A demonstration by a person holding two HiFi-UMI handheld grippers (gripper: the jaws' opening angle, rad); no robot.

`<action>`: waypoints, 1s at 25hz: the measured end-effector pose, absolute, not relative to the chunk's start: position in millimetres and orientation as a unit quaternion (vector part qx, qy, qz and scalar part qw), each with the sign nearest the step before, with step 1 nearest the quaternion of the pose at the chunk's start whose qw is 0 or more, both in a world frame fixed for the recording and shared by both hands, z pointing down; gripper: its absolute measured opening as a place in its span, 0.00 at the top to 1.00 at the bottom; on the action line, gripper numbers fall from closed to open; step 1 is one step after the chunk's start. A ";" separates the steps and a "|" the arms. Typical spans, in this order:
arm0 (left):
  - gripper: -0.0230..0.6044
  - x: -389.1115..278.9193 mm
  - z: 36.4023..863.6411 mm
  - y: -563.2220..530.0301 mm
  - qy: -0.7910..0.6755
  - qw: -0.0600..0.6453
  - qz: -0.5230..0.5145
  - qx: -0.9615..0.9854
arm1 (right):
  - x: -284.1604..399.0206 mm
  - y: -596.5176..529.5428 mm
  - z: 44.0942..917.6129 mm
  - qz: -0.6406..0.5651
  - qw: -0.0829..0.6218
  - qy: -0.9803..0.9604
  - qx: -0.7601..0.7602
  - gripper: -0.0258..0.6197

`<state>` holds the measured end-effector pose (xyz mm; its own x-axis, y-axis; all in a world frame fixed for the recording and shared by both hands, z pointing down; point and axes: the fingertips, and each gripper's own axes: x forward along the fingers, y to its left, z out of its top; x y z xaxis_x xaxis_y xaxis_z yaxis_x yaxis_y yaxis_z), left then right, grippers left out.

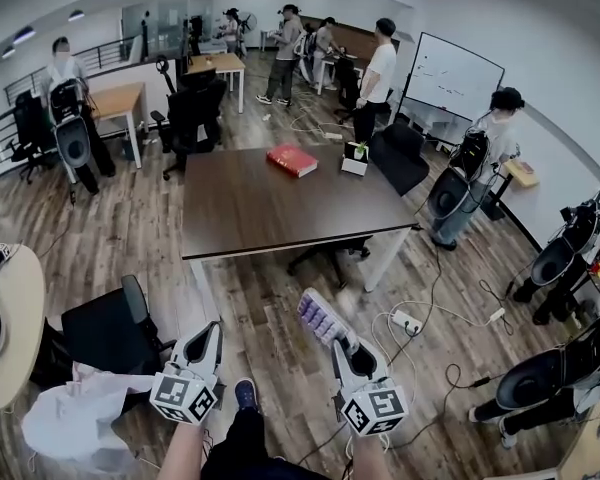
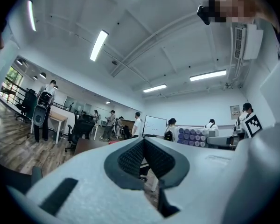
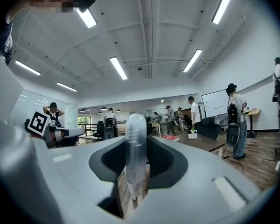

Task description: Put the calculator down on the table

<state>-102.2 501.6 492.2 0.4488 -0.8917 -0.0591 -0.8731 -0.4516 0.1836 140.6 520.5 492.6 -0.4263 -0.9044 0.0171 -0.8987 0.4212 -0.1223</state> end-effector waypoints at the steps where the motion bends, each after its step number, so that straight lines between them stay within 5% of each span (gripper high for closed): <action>1: 0.97 -102.5 493.9 492.9 -0.522 0.064 -0.069 0.848 | 139.8 512.1 491.5 -0.056 0.026 0.843 -0.534 0.78; 25: 0.97 -150.8 486.5 206.7 -0.493 0.083 -0.073 0.863 | 79.3 224.9 487.1 -0.070 0.006 0.834 -0.548 0.78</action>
<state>-150.8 206.7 486.5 0.5041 -0.8626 -0.0430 -0.8384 -0.5007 0.2154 79.3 224.9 487.1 -0.4002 -0.9140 0.0667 -0.9123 0.3905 -0.1230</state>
